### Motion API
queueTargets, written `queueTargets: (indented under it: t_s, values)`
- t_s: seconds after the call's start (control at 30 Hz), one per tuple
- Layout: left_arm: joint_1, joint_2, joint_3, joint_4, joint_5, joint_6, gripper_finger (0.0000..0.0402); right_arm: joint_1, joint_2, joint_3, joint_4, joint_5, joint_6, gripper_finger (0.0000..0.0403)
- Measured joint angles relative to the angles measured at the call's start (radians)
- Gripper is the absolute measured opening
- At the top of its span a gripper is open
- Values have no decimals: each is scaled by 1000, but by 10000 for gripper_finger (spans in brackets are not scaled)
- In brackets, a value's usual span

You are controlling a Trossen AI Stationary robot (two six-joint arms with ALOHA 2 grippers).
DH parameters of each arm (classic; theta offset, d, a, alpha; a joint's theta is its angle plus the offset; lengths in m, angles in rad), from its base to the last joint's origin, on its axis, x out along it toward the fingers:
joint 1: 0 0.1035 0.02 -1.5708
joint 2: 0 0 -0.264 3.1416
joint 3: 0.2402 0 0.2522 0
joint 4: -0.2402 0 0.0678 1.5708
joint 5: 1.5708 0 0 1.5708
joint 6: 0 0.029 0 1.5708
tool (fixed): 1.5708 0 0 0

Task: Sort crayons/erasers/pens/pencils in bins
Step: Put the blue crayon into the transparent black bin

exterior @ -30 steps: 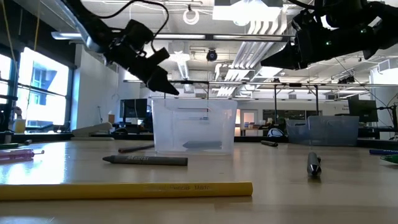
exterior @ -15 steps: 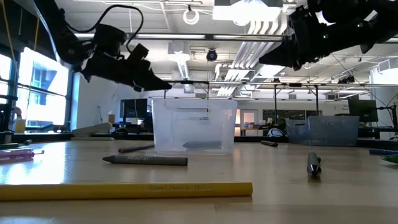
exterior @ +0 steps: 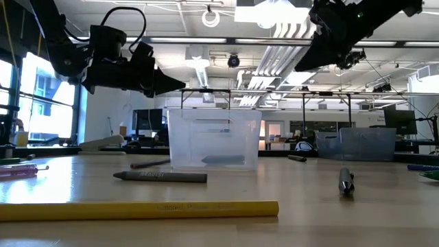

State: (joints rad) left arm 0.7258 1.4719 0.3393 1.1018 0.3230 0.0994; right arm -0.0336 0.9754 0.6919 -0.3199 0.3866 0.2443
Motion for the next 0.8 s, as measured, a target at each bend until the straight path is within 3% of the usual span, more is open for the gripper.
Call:
queueTargets:
  t_s: [0.27,0.5,0.8]
  values:
    - [0,1,0,-5,0,8,0,52,137,65,-209,35,255,75]
    - [0,1,0,-5,0,8,0,76,222,66,-341,-14,494,139]
    - [0,2,0,-5,0,19,0,76,230,66,-522,-106,723,167]
